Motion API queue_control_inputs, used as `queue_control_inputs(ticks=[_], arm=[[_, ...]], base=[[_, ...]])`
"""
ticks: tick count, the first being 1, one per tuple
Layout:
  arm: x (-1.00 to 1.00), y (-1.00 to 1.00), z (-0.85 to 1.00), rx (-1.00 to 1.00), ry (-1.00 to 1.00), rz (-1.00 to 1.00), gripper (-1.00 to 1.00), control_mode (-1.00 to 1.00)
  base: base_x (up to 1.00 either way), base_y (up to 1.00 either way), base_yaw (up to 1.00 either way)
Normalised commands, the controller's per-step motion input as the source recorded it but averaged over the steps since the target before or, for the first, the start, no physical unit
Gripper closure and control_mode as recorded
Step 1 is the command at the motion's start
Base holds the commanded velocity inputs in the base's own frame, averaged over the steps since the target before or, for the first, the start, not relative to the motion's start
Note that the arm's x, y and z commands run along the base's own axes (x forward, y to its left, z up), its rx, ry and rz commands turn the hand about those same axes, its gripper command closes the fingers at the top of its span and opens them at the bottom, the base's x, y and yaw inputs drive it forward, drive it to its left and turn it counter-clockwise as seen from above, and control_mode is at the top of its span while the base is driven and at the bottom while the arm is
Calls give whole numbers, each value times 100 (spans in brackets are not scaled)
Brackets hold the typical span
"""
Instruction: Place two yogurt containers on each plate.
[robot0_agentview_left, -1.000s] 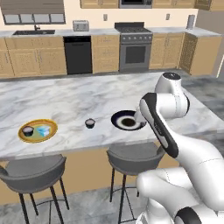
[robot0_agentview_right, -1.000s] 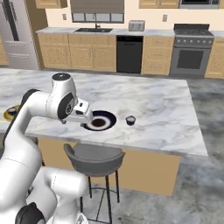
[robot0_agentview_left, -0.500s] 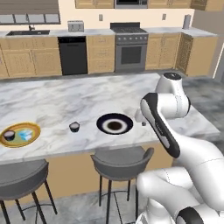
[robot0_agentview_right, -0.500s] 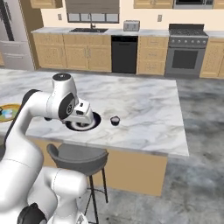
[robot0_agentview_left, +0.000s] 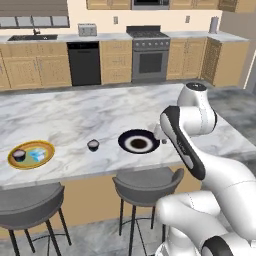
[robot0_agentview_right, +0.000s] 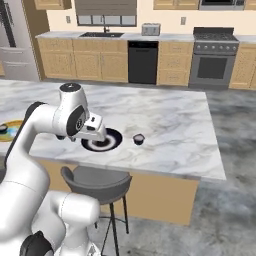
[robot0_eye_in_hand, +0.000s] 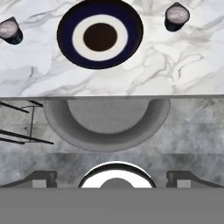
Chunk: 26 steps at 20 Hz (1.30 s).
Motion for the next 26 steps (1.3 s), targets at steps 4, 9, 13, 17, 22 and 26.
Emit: queue_control_inputs(ticks=[4, 9, 13, 17, 22, 26], arm=[[0, 0, 0, 0, 0, 0, -100, 100], [0, 0, 0, 0, 0, 0, -100, 100], [0, 0, 0, 0, 0, 0, -100, 100], [0, 0, 0, 0, 0, 0, -100, 100], [0, 0, 0, 0, 0, 0, -100, 100], [66, 26, -7, 0, 2, 0, -100, -100]], base=[[20, 28, -2], [52, -2, 0], [52, -2, 0], [52, 0, 0], [53, 0, 0], [0, 0, 0]])
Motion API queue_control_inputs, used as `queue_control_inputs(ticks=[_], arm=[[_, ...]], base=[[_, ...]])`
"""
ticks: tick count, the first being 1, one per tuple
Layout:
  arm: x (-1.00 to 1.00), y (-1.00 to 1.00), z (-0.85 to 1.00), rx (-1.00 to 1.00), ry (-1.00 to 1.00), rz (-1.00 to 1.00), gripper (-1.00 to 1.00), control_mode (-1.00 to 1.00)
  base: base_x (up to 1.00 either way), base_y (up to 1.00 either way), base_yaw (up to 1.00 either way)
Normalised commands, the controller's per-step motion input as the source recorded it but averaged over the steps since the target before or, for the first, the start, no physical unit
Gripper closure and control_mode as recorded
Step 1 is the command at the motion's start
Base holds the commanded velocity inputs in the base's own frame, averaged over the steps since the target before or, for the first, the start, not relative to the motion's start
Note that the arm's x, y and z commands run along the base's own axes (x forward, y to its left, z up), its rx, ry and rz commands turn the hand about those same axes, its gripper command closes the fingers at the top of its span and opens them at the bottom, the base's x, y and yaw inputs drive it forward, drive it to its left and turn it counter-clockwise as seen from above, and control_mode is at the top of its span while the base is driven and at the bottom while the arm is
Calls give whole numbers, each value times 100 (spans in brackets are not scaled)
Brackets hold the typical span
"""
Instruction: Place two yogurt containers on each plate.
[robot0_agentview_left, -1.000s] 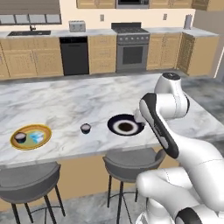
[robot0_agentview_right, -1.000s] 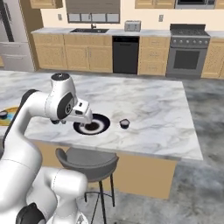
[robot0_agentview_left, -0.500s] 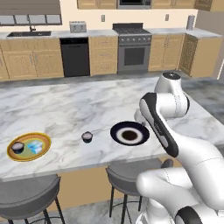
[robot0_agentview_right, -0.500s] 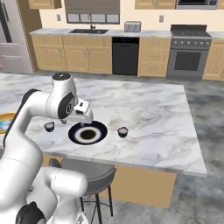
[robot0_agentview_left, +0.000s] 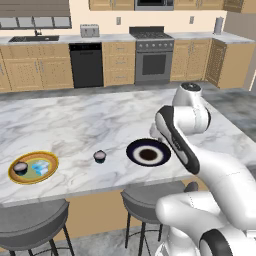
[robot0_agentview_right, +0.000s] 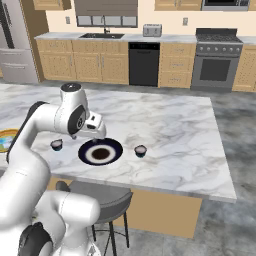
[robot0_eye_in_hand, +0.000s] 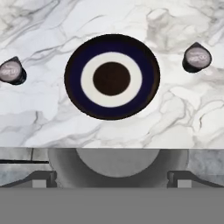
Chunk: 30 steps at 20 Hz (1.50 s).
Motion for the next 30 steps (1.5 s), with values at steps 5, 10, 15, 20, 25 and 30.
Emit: queue_control_inputs(ticks=[5, 10, 15, 20, 25, 30], arm=[[91, 86, -34, 0, 7, 6, -100, -100], [63, 94, -31, 0, 3, 13, -100, -100], [27, 90, -25, -1, 1, 13, -100, -100], [14, 45, -26, 0, 0, 5, -100, -100], [9, 11, -40, 0, 0, 0, -100, -100], [6, 12, -34, 0, 0, 0, -100, -100]], base=[[0, 0, 0], [0, 0, 0], [0, 0, 0], [0, 0, 0], [0, 0, 0], [0, 0, 0]])
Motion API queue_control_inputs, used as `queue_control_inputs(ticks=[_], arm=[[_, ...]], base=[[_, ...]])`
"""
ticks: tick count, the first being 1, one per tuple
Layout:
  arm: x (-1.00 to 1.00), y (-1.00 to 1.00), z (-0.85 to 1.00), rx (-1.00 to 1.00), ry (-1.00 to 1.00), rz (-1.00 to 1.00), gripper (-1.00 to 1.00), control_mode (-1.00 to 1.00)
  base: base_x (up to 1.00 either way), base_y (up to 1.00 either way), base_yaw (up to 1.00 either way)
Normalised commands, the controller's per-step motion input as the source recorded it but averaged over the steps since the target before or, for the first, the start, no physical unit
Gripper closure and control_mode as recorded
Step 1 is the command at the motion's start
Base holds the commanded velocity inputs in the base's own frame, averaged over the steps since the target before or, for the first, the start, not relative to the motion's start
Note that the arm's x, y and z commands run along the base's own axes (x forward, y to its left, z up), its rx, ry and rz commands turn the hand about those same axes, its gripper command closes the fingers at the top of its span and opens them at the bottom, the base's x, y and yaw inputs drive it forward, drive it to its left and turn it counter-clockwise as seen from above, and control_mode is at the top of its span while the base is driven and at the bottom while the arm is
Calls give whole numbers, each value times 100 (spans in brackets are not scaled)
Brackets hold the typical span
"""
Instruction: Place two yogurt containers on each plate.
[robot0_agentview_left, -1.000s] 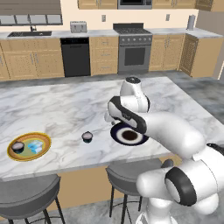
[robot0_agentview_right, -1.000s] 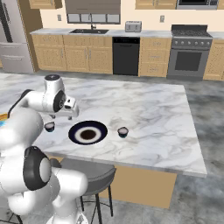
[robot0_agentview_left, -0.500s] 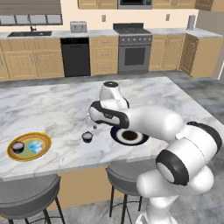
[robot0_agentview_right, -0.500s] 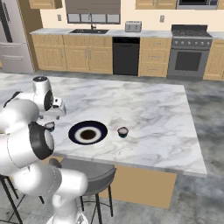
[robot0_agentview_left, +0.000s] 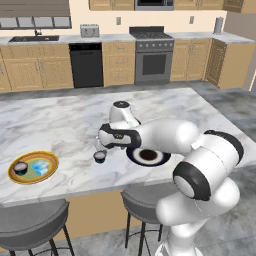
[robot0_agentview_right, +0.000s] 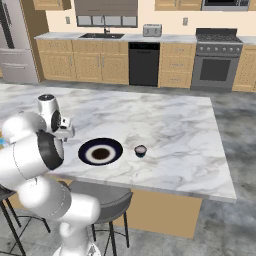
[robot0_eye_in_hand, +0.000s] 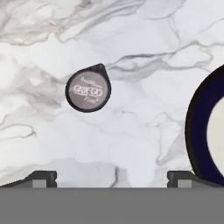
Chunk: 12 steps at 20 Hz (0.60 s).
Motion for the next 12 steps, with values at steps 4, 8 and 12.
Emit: queue_control_inputs(ticks=[4, 8, 12], arm=[[5, 29, -15, 0, 0, 0, -100, -100], [13, 29, -16, 0, 0, 0, -100, -100], [21, 14, -13, 0, 1, 0, -100, -100]], base=[[0, 0, 0], [0, 0, 0], [0, 0, 0]])
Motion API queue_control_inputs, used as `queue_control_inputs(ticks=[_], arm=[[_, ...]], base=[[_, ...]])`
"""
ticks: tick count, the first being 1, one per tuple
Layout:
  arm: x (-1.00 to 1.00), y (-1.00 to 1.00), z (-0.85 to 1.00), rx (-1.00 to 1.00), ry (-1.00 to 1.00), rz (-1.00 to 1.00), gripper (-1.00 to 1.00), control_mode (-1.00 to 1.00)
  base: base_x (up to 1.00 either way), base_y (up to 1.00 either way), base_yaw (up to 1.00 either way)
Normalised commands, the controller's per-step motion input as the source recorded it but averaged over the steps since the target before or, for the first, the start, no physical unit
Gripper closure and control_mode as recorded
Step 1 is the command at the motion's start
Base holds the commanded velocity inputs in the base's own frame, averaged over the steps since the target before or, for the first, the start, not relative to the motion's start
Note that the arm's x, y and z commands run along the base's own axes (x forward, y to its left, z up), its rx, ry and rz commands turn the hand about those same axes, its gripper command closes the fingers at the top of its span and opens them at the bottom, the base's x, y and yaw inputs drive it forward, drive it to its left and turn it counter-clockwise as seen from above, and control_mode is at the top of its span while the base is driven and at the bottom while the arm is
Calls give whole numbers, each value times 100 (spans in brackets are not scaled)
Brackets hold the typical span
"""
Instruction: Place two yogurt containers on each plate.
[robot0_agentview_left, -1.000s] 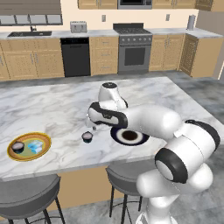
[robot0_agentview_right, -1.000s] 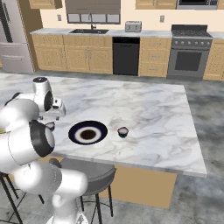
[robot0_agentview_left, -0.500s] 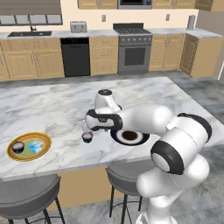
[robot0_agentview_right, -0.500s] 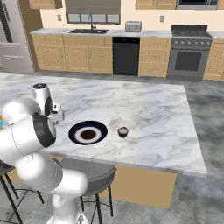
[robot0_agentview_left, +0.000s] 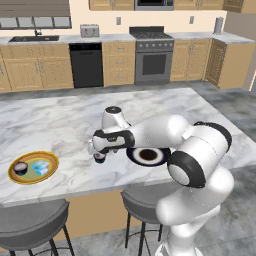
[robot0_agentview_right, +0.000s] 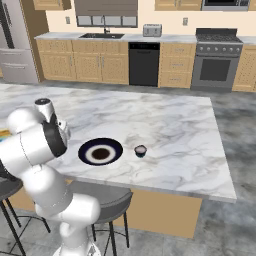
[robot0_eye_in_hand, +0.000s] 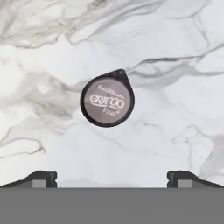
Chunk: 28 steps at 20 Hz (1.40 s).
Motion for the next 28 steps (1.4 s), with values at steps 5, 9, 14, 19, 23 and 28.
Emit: queue_control_inputs(ticks=[5, 9, 14, 19, 23, 28], arm=[[23, 7, -24, 0, 0, 0, -100, -100], [18, 2, -24, 0, 0, 0, -100, -100], [13, 12, -16, 0, 0, 0, -100, -100], [18, 0, -6, 0, 0, 0, -100, -100], [24, 0, -11, 0, 0, 0, -100, -100], [3, 6, -14, 0, 1, 0, -100, -100]], base=[[0, 0, 0], [0, 0, 0], [0, 0, 0], [0, 0, 0], [0, 0, 0], [0, 0, 0]])
